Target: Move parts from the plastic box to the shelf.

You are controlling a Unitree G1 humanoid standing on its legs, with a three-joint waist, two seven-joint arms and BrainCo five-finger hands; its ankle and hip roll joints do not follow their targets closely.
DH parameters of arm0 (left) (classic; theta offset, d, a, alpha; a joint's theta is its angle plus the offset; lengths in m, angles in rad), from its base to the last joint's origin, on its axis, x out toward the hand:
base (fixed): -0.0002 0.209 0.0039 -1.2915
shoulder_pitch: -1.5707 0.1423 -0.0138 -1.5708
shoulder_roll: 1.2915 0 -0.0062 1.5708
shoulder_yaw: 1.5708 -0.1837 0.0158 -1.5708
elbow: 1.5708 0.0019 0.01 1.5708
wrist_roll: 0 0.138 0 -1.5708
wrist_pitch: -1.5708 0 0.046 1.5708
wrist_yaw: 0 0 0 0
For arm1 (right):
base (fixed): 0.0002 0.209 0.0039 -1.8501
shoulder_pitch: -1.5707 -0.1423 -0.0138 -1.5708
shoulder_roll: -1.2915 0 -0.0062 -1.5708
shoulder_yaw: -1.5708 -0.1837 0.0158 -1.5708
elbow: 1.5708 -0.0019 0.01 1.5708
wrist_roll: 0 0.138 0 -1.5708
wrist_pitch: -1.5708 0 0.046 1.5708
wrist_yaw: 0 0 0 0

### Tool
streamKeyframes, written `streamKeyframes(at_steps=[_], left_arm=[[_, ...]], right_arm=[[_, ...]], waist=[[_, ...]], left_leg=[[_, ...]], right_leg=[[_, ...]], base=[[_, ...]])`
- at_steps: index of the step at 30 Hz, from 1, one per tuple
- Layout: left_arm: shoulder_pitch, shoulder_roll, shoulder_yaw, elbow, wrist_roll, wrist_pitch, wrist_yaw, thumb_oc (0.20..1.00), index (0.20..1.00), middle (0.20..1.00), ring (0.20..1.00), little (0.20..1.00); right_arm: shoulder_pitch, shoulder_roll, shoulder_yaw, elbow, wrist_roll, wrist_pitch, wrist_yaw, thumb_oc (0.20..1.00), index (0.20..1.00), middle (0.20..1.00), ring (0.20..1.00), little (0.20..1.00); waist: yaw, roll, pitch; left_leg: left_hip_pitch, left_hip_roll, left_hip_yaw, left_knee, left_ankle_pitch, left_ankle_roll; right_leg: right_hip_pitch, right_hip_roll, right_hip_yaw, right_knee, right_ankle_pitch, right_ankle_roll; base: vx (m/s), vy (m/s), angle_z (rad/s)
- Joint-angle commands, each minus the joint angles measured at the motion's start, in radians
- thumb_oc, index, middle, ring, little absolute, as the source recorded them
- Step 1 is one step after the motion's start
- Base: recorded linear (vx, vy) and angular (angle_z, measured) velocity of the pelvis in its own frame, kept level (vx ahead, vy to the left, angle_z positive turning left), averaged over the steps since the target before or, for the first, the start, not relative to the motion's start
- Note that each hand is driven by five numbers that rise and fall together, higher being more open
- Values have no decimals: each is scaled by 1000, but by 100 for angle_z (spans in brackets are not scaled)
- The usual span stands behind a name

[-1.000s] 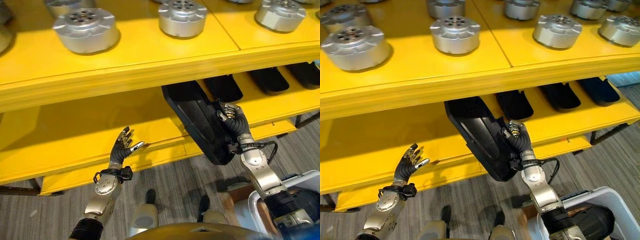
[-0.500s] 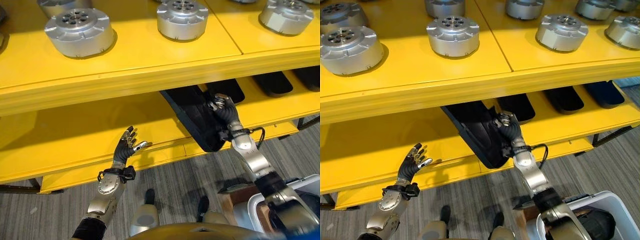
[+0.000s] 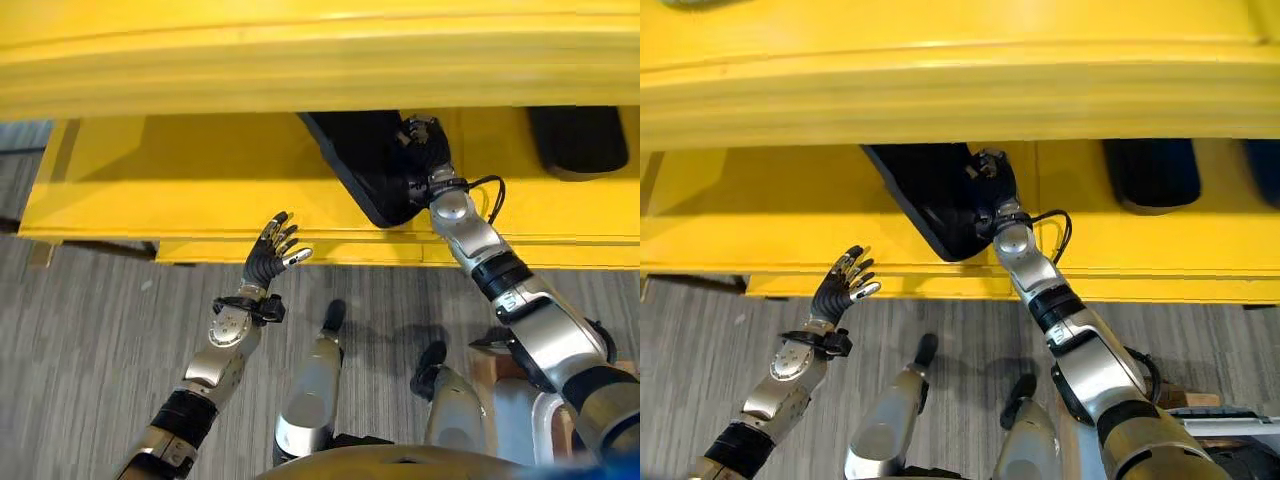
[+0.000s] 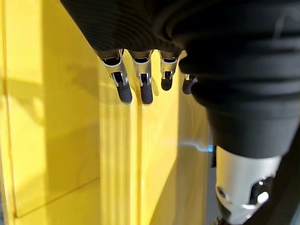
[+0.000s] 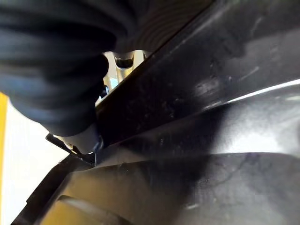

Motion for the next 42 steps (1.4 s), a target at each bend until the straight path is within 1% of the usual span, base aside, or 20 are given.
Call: streamKeyframes(at_steps=[1,4,6,11,12,13,14,16,17,19,22,23,28,32,33,35,42], left_arm=[[20,64,-46,-85,-14,-27,15,1000,1000,1000,1000,1000],[11,64,-61,-89,-17,-28,20,1000,1000,1000,1000,1000],[-4,71,-75,-96,-15,-29,25,1000,1000,1000,1000,1000],[-29,74,-100,-112,-16,-27,32,1000,1000,1000,1000,1000],[-29,75,-101,-117,-16,-27,34,1000,1000,1000,1000,1000],[-35,78,-106,-124,-17,-28,34,1000,1000,1000,1000,1000],[-38,78,-110,-127,-16,-29,35,1000,1000,1000,1000,1000],[-43,81,-111,-133,-16,-30,40,1000,1000,1000,1000,1000],[-47,84,-111,-149,-16,-31,45,1000,1000,1000,1000,1000],[-46,84,-110,-153,-17,-32,46,1000,1000,1000,1000,1000],[-51,88,-113,-164,-17,-31,53,1000,1000,1000,1000,1000],[-54,87,-115,-163,-15,-30,63,1000,1000,1000,1000,1000],[-78,82,-130,-163,-5,-24,90,1000,1000,1000,1000,1000],[-92,80,-137,-163,-2,-25,103,1000,1000,1000,1000,1000],[-92,79,-137,-163,-2,-25,103,1000,1000,1000,1000,1000],[-106,78,-151,-167,-4,-27,118,1000,1000,1000,1000,1000],[-122,76,-158,-167,-6,-36,133,1000,1000,1000,1000,1000]], right_arm=[[-184,-21,-44,-3,35,-58,-60,200,200,200,200,200],[-225,-32,-46,22,42,-58,-73,200,200,200,200,200],[-277,-54,-43,49,42,-59,-92,200,200,200,200,200],[-371,-101,-41,118,47,-51,-125,200,200,200,200,200],[-379,-109,-42,128,50,-50,-128,200,200,200,200,200],[-402,-121,-41,153,56,-52,-133,200,200,200,200,200],[-418,-127,-45,176,79,-56,-134,200,200,200,200,200],[-439,-143,-42,217,99,-54,-136,200,200,200,200,200],[-469,-163,-41,273,115,-52,-148,200,200,200,200,200],[-485,-169,-42,303,128,-51,-146,200,200,200,200,200],[-518,-203,-41,379,158,-49,-156,200,200,200,200,200],[-532,-217,-55,432,185,-49,-175,200,200,200,200,200],[-563,-221,-71,506,233,-50,-217,200,200,200,200,200],[-583,-213,-71,542,263,-46,-226,200,200,200,200,200],[-585,-213,-70,544,264,-47,-225,200,200,200,200,200],[-605,-202,-63,575,250,-35,-258,200,200,200,200,200],[-616,-172,-44,590,231,-26,-270,200,200,200,200,200]], waist=[[37,1,-9],[44,7,2],[50,13,16],[54,18,36],[53,17,35],[53,19,41],[53,18,43],[53,17,48],[54,20,53],[53,20,55],[52,19,57],[49,19,58],[43,18,60],[39,19,62],[39,19,62],[36,21,64],[36,24,65]], left_leg=[[-54,62,48,94,-40,-17],[-82,56,40,114,-46,-14],[-121,47,35,149,-55,-10],[-193,29,29,206,-74,-1],[-187,30,30,213,-100,-2],[-209,24,26,217,-80,3],[-210,26,29,231,-108,0],[-221,23,28,239,-111,3],[-240,17,27,249,-116,5],[-247,17,28,253,-119,7],[-265,13,28,261,-123,8],[-271,13,29,263,-125,9],[-277,11,30,270,-132,12],[-279,12,31,271,-135,11],[-279,12,31,271,-135,11],[-281,9,30,271,-135,11],[-281,6,30,270,-135,11]], right_leg=[[-8,-58,2,52,39,51],[-29,-63,7,71,30,46],[-66,-73,13,112,19,45],[-126,-84,25,159,0,41],[-123,-82,31,168,-22,49],[-145,-86,31,172,-5,40],[-146,-85,39,186,-30,48],[-157,-86,43,193,-33,47],[-173,-88,44,202,-37,46],[-179,-89,45,205,-39,45],[-192,-90,47,207,-41,45],[-197,-91,47,207,-42,45],[-205,-91,50,211,-47,44],[-209,-88,54,212,-49,44],[-209,-88,55,212,-49,44],[-209,-89,57,212,-52,44],[-207,-88,55,211,-53,44]], base=[[-67,-1,11],[-45,8,19],[-62,22,11],[-21,15,13],[-19,33,8],[62,3,7],[-18,22,9],[28,10,8],[-8,24,4],[1,4,2],[0,5,1],[0,0,0],[0,0,0],[0,0,0],[0,0,0],[0,0,0],[0,0,0]])
